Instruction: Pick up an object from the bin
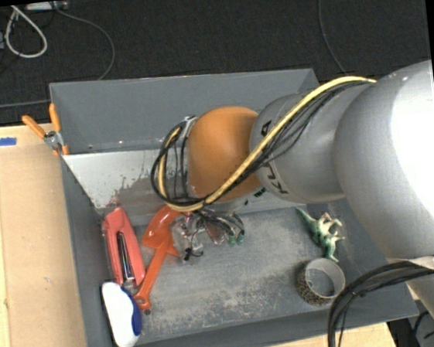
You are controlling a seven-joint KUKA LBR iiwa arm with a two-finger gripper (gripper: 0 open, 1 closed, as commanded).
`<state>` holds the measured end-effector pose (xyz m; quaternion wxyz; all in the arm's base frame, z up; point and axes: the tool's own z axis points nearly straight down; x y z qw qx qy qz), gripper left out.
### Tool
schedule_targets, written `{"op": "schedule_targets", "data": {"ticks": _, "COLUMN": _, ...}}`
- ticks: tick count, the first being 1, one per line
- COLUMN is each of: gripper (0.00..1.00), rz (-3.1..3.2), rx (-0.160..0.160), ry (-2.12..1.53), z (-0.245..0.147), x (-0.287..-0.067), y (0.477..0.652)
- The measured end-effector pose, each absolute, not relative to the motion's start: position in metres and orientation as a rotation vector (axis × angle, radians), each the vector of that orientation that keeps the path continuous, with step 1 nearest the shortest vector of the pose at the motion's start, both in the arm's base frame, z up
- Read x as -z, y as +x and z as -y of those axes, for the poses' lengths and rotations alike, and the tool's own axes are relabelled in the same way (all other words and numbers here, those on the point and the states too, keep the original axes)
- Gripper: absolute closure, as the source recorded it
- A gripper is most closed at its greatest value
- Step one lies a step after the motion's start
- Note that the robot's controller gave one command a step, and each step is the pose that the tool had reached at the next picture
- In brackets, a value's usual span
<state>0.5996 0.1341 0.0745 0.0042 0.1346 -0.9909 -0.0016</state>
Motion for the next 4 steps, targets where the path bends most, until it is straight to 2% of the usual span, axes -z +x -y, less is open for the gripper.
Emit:
{"op": "schedule_targets", "data": {"ticks": 1, "gripper": 1.00, "rz": 3.105, "rx": 0.006, "ry": 0.420, "z": -0.134, "x": -0.098, "y": 0.600}}
{"op": "schedule_targets", "data": {"ticks": 3, "gripper": 1.00, "rz": 3.107, "rx": 0.006, "ry": 0.417, "z": -0.135, "x": -0.125, "y": 0.600}}
{"op": "schedule_targets", "data": {"ticks": 4, "gripper": 1.00, "rz": 3.101, "rx": 0.006, "ry": 0.415, "z": -0.135, "x": -0.163, "y": 0.599}}
